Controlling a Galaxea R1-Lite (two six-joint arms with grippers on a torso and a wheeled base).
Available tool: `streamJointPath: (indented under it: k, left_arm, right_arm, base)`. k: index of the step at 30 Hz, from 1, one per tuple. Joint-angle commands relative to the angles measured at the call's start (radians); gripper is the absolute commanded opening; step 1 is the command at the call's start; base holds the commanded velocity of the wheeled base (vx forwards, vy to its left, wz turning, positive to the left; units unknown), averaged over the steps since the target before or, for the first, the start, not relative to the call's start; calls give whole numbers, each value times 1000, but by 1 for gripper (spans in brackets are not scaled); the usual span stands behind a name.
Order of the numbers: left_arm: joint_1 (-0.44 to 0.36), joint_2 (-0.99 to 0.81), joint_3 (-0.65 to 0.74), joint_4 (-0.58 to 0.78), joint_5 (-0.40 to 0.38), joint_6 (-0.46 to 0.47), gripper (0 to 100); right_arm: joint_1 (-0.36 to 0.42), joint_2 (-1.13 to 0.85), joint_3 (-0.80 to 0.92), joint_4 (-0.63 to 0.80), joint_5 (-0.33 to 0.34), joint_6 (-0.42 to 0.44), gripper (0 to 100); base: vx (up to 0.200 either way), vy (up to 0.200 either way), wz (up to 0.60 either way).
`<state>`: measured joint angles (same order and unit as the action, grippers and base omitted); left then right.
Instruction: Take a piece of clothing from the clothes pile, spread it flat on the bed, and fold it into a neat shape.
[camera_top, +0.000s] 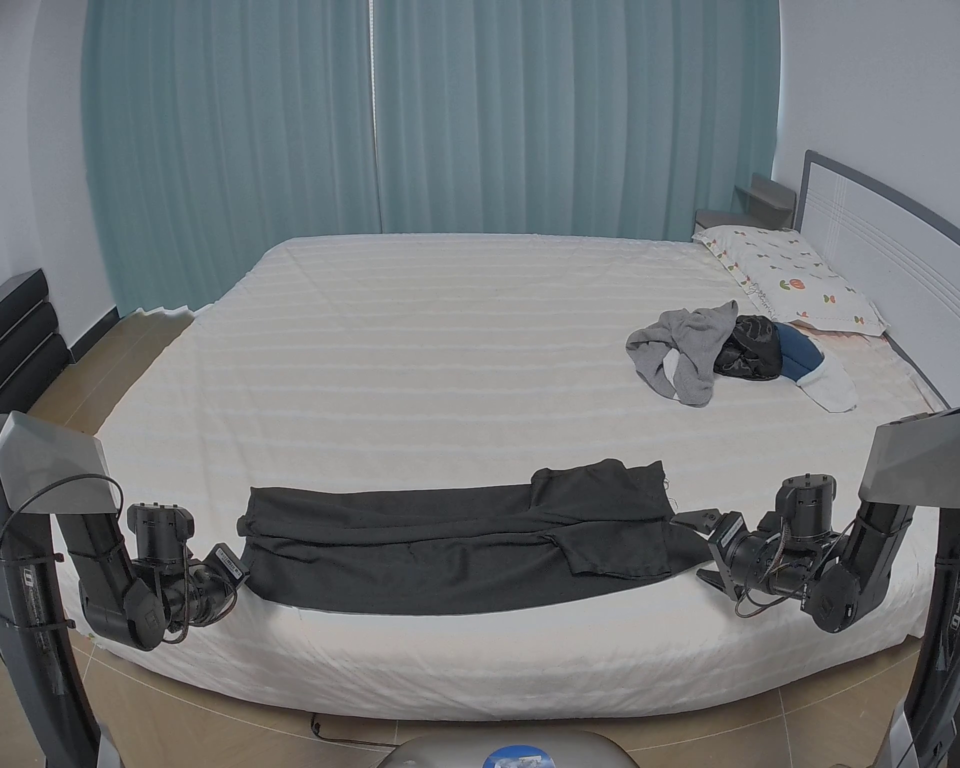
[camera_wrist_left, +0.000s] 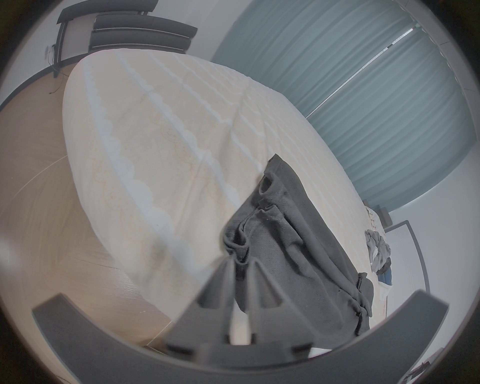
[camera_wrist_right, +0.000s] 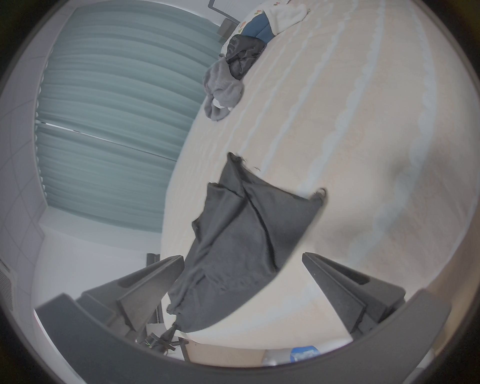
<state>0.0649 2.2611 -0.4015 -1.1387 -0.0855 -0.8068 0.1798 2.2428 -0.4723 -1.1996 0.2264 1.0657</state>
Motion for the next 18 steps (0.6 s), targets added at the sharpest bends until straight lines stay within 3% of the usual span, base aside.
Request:
streamJointPath:
  k: [1,8,14,18]
  left_arm:
    - [19,5,4,-1,7,-3,0]
    - [29,0,16,-3,7,-6,0]
    - [29,2,16,-3,6,-8,0]
    - [29,2,16,-3,6,-9,0]
  right_arm:
    - [29,-9,-12,58,-32,-10,100]
    - [61,41,-66,81,-85,-17,100]
    - [70,77,-124,83,-93,-15,100]
    - [79,109,-166,100,-144,-24,100]
  base:
    - [0,0,0]
    - [0,0,0]
    - [0,0,0]
    - [0,0,0]
